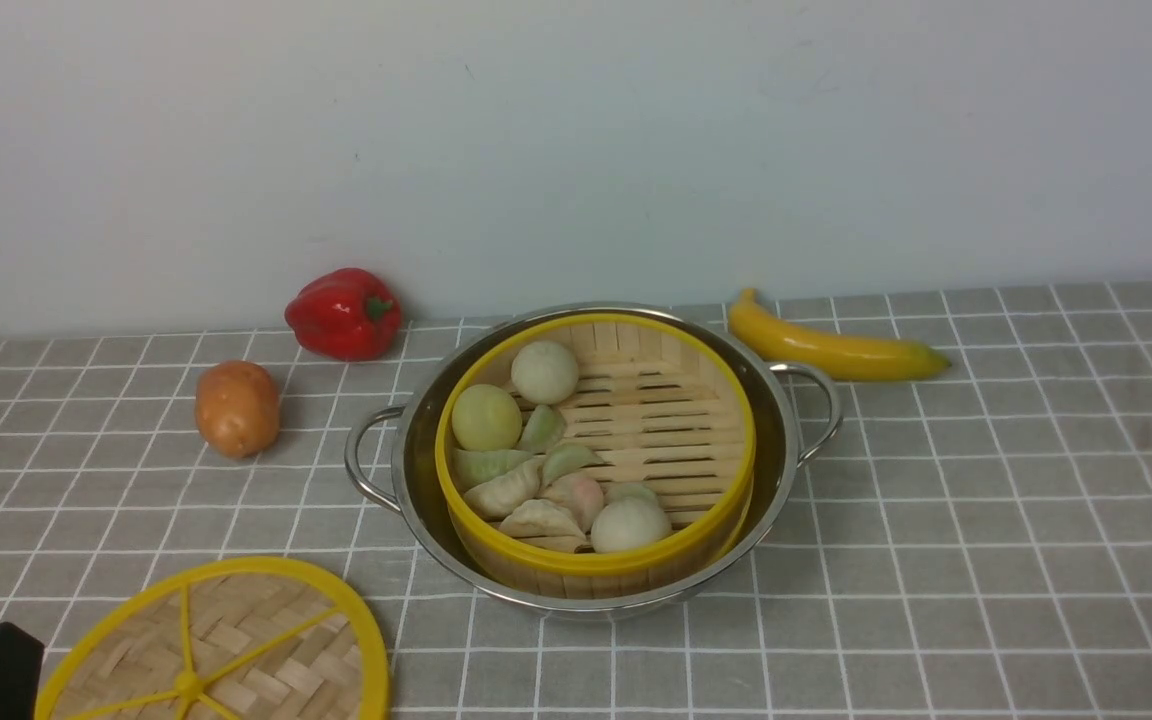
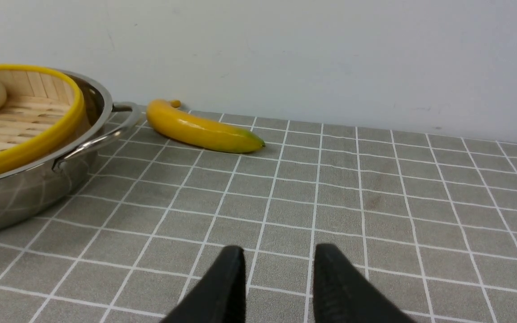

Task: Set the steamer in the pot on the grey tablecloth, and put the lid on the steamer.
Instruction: 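Grasp the bamboo steamer lid lying on the table by its centre knob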

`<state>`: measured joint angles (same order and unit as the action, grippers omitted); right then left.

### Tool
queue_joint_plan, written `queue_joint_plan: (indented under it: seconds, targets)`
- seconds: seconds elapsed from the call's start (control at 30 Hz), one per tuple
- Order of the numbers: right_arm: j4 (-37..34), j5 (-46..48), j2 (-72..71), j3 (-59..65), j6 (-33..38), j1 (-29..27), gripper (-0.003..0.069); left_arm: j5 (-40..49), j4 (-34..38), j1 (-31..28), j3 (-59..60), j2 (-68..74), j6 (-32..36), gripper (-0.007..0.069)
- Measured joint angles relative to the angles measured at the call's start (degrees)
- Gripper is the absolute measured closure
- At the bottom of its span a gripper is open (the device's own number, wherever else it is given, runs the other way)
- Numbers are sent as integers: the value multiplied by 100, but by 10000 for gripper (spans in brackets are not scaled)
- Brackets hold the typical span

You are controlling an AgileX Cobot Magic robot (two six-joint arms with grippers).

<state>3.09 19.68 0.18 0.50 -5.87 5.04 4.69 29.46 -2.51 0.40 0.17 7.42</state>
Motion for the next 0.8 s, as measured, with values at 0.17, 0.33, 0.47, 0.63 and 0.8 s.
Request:
queue_joint_plan:
  seconds: [0.17,0.33,0.47,0.63,0.8]
  targets:
    - [0,0,0,0,0,0,419,19,14,0,0,0,-74,67]
    - [0,0,0,0,0,0,419,41,192,0,-32,0,-89,67]
    - [0,0,0,0,0,0,419,249,235,0,-488,93,-93,67]
    - [0,0,0,0,0,0,419,1688,95,0,-1539,707,2,67]
    - [0,0,0,0,0,0,419,3593,-138,0,-2525,1671,26,67]
